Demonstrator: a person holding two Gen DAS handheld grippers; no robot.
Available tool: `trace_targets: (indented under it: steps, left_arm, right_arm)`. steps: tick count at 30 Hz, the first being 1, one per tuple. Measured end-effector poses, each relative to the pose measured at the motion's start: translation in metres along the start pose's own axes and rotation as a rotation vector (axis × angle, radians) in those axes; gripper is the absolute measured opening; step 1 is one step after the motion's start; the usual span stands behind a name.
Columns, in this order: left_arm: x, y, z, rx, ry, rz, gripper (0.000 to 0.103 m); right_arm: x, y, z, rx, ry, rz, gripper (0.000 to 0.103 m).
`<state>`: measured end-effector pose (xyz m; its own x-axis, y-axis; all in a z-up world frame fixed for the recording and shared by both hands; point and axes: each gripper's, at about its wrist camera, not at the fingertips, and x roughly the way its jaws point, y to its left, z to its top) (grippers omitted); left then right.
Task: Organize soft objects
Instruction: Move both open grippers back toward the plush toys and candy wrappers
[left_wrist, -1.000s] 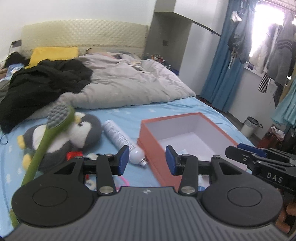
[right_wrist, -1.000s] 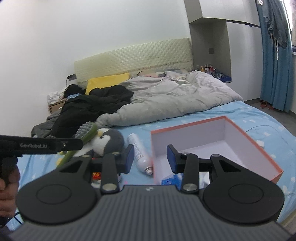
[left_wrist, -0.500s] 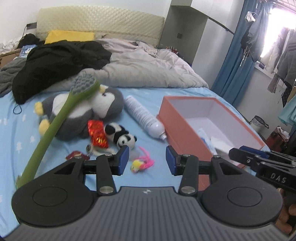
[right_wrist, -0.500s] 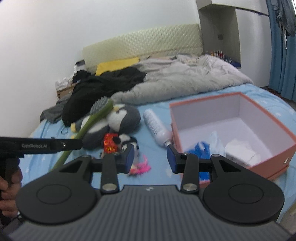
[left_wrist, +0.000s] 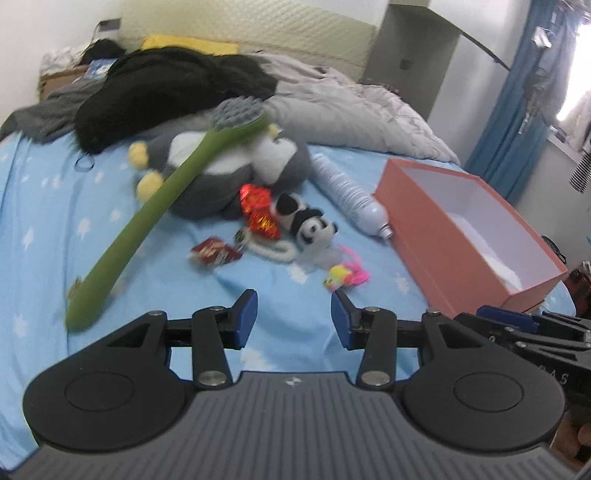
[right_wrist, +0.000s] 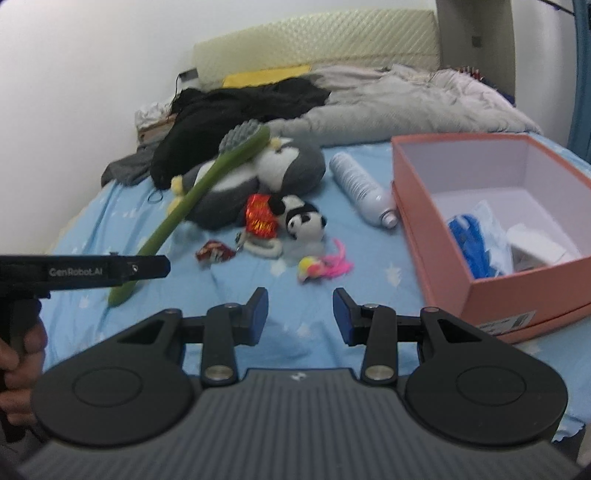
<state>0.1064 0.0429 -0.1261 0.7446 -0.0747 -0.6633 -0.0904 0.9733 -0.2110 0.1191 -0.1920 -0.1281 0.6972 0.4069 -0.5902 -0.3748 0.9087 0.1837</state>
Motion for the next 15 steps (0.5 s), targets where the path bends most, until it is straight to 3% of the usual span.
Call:
trace_targets:
  steps: [7, 15]
  left_arm:
    - [0.026, 0.028, -0.02, -0.062, 0.048, 0.044, 0.05]
    - [0.069, 0.053, -0.008, -0.058, 0.036, 0.084, 0.05]
  right_arm:
    - [0.026, 0.006, -0.003, -0.026, 0.055, 0.014, 0.041]
    - [0.065, 0.004, 0.005, -0.033, 0.081, 0.012, 0.041]
